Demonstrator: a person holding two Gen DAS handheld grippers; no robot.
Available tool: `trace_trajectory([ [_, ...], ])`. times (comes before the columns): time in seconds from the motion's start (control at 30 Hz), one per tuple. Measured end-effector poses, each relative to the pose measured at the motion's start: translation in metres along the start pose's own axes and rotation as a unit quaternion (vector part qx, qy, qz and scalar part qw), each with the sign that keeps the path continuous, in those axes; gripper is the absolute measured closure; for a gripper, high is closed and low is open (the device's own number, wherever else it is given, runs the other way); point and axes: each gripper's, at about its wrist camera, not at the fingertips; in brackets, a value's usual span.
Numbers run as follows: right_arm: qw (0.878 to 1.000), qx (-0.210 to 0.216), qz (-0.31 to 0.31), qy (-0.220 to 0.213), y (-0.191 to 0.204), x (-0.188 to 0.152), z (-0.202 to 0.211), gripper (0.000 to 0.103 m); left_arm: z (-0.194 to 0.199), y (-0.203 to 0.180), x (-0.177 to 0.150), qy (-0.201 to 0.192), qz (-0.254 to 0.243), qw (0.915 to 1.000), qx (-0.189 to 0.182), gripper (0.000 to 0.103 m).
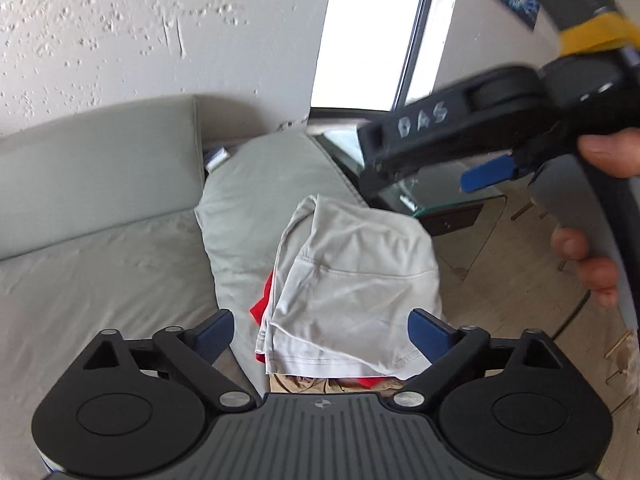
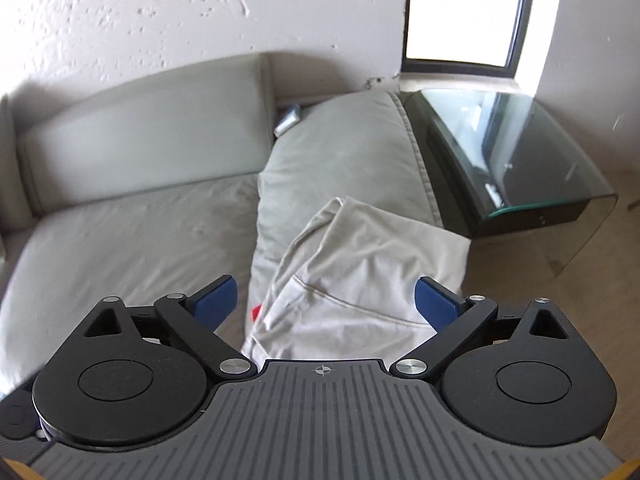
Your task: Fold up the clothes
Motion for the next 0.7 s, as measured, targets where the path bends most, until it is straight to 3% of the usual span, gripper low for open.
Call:
trace_trajectory([
  [0.17,0.994,-0.034,0.092,0.043,0.012,0.001,0.028,0.001,0.026,0.004,-0.002,-0.014,0.02,0.9993,0.026,0.004],
  [0.27,0.986,-0.058,0.146,0.05,0.015,-0.003,0.053,0.001,0.032,0.003,-0.004,-0.016,0.024,0.9989,0.038,0.002],
  [0.4,0.982,-0.069,0.17,0.042,0.008,-0.005,0.074,0.001,0.037,-0.003,-0.005,-0.021,0.028,0.9983,0.047,0.002],
  [0.7,0.973,-0.053,0.206,0.092,0.002,-0.013,0.045,0.001,0.036,-0.021,-0.009,-0.017,0.002,0.9986,0.051,0.001],
])
Point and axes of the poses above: each gripper's, at about its wrist camera, not at the fingertips, and z roughly against the way its jaws point, y to its left, x to its top, and after that the axes turned 6 degrees about x, right-handed
